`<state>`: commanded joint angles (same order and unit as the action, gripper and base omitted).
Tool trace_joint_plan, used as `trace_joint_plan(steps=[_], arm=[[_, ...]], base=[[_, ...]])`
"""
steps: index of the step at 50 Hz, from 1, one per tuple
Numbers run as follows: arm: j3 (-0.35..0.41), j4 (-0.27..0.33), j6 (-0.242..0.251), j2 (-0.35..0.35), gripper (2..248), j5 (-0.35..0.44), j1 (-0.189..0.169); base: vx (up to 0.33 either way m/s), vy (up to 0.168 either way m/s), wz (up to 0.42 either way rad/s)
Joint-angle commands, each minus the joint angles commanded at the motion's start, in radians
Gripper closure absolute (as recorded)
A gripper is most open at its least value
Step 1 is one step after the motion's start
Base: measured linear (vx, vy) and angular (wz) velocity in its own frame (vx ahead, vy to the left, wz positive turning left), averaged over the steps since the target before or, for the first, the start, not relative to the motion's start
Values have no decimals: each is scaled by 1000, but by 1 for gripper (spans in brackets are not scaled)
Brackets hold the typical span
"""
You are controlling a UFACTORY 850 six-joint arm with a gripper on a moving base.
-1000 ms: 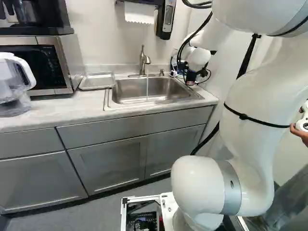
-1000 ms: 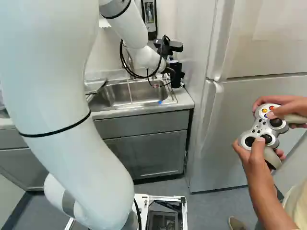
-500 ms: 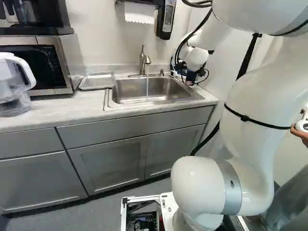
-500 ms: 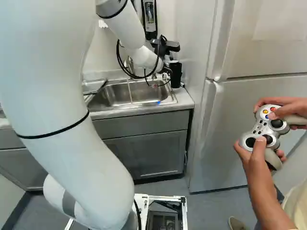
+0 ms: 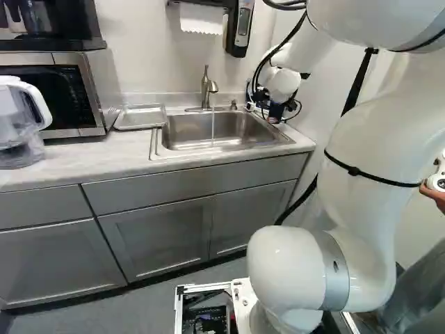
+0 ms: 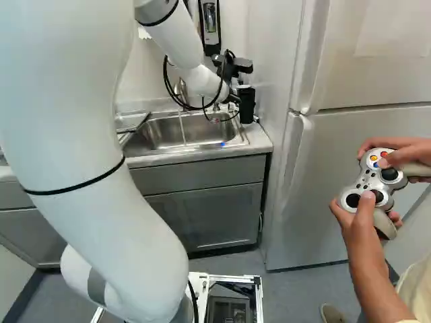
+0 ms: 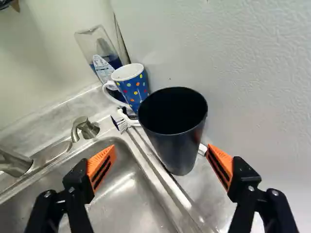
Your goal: Rinse the cup and place it in the tray
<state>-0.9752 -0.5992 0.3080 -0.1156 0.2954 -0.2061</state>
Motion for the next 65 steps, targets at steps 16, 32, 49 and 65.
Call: trace_joint_plan(steps=[16, 32, 49, 65], arm=[[-1, -39, 0, -1, 3, 7, -2], [-2, -81, 0, -2, 3, 17, -3], [-2, -125, 138, -2, 3, 27, -3], [-2, -158, 231, -2, 3, 34, -3]], base=[[0, 0, 0], [0, 0, 0], [0, 0, 0], [0, 0, 0]])
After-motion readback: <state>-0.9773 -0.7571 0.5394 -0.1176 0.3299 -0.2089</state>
